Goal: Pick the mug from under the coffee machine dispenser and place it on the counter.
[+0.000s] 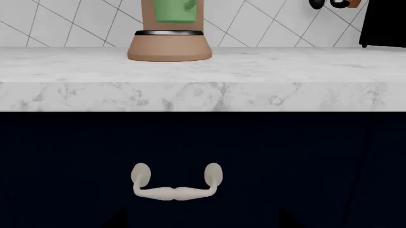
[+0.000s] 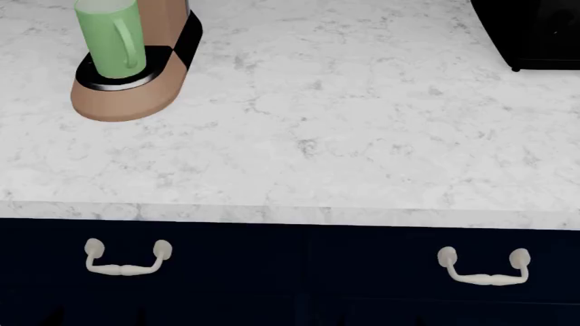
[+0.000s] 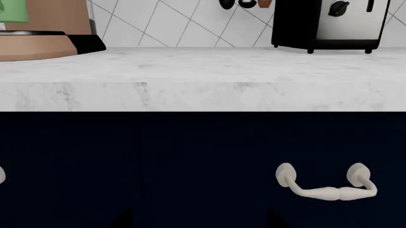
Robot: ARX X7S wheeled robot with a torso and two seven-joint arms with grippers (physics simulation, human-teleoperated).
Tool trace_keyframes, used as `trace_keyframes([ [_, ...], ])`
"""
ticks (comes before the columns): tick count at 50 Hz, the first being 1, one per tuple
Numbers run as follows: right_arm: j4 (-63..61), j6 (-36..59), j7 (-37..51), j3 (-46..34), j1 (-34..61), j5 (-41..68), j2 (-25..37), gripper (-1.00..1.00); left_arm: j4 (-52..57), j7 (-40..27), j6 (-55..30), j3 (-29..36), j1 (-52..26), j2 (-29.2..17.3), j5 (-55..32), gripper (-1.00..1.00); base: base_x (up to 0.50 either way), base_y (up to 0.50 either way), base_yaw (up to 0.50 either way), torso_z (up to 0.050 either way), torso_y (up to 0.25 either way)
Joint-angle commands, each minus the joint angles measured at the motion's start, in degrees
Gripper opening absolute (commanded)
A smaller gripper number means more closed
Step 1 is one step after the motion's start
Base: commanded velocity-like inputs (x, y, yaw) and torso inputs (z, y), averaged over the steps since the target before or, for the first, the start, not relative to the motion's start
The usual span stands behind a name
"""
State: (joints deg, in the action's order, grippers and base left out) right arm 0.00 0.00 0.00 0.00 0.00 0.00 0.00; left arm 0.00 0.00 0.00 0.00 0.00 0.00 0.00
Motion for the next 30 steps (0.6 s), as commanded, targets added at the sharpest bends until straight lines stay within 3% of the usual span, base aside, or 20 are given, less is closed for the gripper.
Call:
trace_keyframes([
  [1,0.0,0.0,0.72,-0.72,0.0,0.54,0.54,1.0,0.0,0.0,0.0,0.64,0.0,-0.57,0.0,1.0,0.0,0.0,0.0,0.0,0.0],
  [6,-0.92,-0.55,4.38,-3.08,-1.29,-5.51,2.32,1.0,0.85,-3.83,1.09,1.87,1.07,-1.49,0.34,1.0,0.0,0.0,0.0,0.0,0.0],
  [11,-1.13,1.14,5.64,-3.38,-0.44,-5.02,2.63,1.0,0.79,-5.55,1.61,2.6,0.75,-2.1,-0.19,1.0,0.0,0.0,0.0,0.0,0.0],
  [25,-2.11,1.69,7.17,-5.09,-0.56,-4.11,3.97,1.0,0.14,-8.41,3.79,3.53,0.61,-3.63,-1.17,1.0,-0.49,0.07,0.0,0.0,0.0],
  [30,-8.03,9.7,6.12,-5.37,0.82,-3.72,4.72,1.0,6.32,-8.59,-2.79,4.48,0.27,-4.38,-1.3,1.0,0.0,0.0,0.0,0.05,0.0],
])
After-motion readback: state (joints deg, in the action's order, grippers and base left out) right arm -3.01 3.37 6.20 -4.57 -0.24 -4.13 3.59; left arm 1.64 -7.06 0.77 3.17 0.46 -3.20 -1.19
